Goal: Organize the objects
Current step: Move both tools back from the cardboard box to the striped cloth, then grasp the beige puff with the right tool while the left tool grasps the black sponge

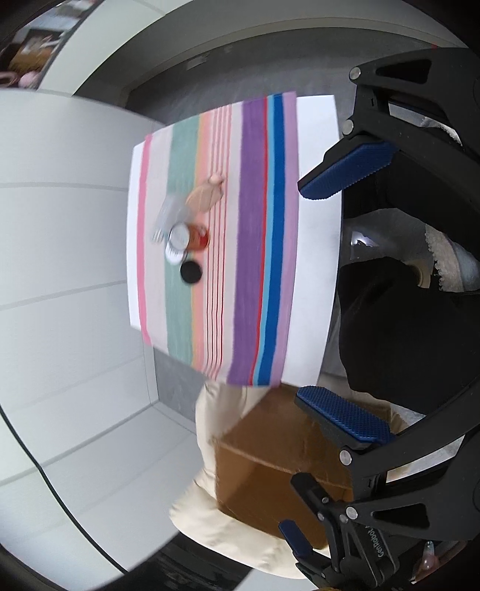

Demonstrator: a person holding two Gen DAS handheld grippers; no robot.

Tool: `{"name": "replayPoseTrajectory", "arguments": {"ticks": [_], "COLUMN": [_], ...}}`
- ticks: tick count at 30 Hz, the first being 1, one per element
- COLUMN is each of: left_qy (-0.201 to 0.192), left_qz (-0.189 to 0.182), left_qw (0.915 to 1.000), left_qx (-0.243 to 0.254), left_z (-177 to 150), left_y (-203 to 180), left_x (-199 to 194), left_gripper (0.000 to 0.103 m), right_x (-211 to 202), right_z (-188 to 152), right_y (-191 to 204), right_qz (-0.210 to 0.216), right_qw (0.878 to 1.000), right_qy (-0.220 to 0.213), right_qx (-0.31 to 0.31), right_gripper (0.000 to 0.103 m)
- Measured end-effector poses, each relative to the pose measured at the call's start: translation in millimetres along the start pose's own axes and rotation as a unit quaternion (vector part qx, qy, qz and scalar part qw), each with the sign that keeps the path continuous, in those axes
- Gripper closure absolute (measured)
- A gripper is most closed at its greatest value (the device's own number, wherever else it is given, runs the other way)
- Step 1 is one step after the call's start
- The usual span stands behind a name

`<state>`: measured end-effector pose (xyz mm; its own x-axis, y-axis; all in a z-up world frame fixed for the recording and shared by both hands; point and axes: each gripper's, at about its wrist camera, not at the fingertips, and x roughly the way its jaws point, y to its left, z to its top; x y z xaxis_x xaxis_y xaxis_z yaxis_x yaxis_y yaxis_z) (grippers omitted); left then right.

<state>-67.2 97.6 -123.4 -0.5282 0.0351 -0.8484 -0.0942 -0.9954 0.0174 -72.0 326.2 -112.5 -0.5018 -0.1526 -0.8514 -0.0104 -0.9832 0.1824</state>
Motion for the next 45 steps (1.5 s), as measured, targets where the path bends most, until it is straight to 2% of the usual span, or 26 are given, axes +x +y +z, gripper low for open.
{"name": "replayPoseTrajectory", "arguments": {"ticks": [9, 17, 20, 23, 26, 31, 36, 41, 45], "left_qy": [0.021, 0.061, 0.055, 0.065, 0.075, 0.084, 0.097, 0.103, 0.1], "left_qz": [-0.044, -0.073, -0.065, -0.065, -0.081, -0.073, -0.067, -0.046, -0.042], "left_qw": [0.9987, 0.9946, 0.9951, 0.994, 0.9926, 0.9907, 0.9909, 0.9916, 0.9918], "left_qx": [0.019, 0.041, 0.051, 0.059, 0.051, 0.079, 0.065, 0.063, 0.068], "left_z": [32.1, 65.5, 81.8, 96.7, 105.6, 114.2, 121.5, 124.0, 128.3], "left_y": [-41.2, -83.0, -95.6, -106.2, -111.0, -127.2, -133.8, -142.0, -154.0], "left_x": [28.1, 70.7, 88.3, 114.8, 140.8, 191.0, 256.9, 319.2, 351.2], "left_gripper": [0.0, 0.0, 0.0, 0.0, 0.0, 0.0, 0.0, 0.001, 0.001], "right_x": [10.5, 33.2, 46.9, 65.4, 89.1, 134.3, 184.3, 236.3, 254.1], "right_z": [3.3, 18.8, 27.5, 37.2, 47.7, 65.0, 80.1, 87.2, 84.9], "right_y": [-56.5, -78.4, -86.9, -98.1, -111.3, -137.9, -161.4, -176.4, -185.7], "right_qz": [-0.026, -0.043, -0.048, -0.054, -0.037, -0.024, -0.033, -0.043, -0.054], "right_qw": [0.999, 0.998, 0.998, 0.998, 0.999, 0.999, 0.998, 0.997, 0.997], "right_qy": [0.009, 0.012, 0.011, 0.008, 0.014, 0.029, 0.027, 0.048, 0.042], "right_qx": [0.046, 0.033, 0.027, 0.023, 0.017, 0.029, 0.037, 0.034, 0.033], "right_gripper": [0.0, 0.0, 0.0, 0.0, 0.0, 0.0, 0.0, 0.0, 0.0]}}
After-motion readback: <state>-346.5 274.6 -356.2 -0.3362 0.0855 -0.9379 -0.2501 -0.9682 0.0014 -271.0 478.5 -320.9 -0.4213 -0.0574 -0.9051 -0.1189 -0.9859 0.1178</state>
